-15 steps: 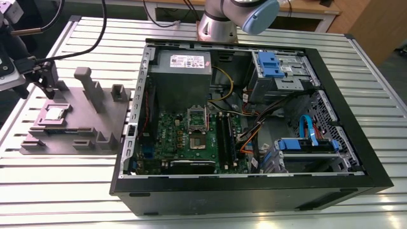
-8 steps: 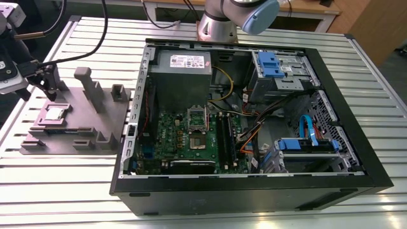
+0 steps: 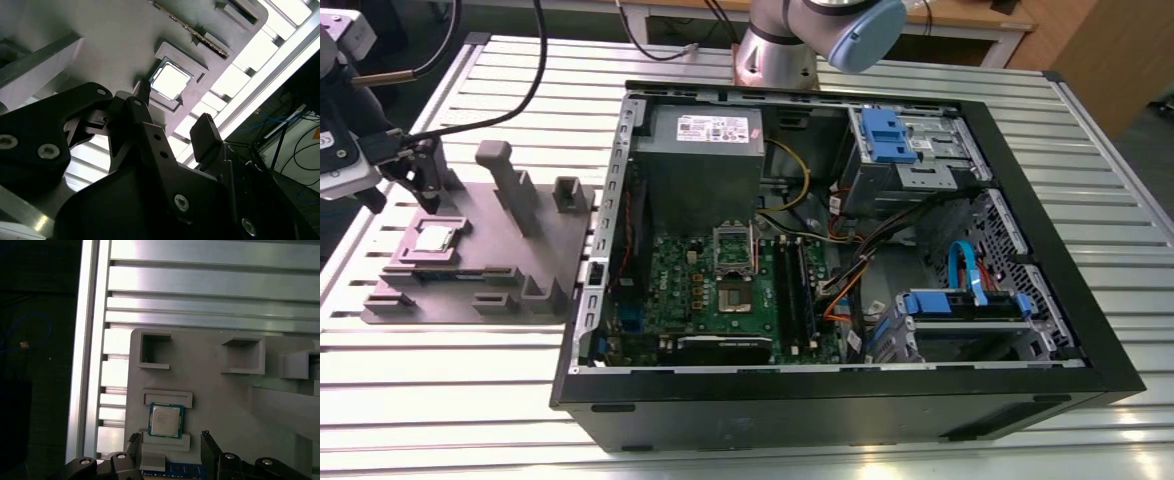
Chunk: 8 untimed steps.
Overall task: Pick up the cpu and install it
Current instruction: 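Pick up the cpu and move it towards the insertion slot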
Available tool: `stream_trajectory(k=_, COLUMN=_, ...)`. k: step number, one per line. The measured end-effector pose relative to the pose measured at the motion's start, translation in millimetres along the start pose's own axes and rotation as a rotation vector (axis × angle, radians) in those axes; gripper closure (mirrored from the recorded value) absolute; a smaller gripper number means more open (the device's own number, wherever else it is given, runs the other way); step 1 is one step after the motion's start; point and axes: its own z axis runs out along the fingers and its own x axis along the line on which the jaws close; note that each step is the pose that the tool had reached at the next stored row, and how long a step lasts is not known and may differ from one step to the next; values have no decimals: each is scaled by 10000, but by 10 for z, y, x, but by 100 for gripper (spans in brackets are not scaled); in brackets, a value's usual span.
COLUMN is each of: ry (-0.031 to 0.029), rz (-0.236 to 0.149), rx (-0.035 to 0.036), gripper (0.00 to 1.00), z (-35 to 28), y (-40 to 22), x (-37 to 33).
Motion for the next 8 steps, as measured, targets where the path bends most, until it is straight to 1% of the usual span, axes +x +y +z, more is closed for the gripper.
stream_trajectory(k=8, ry=0, rz=0, rx=0, gripper=41, z=10, y=-1, x=0)
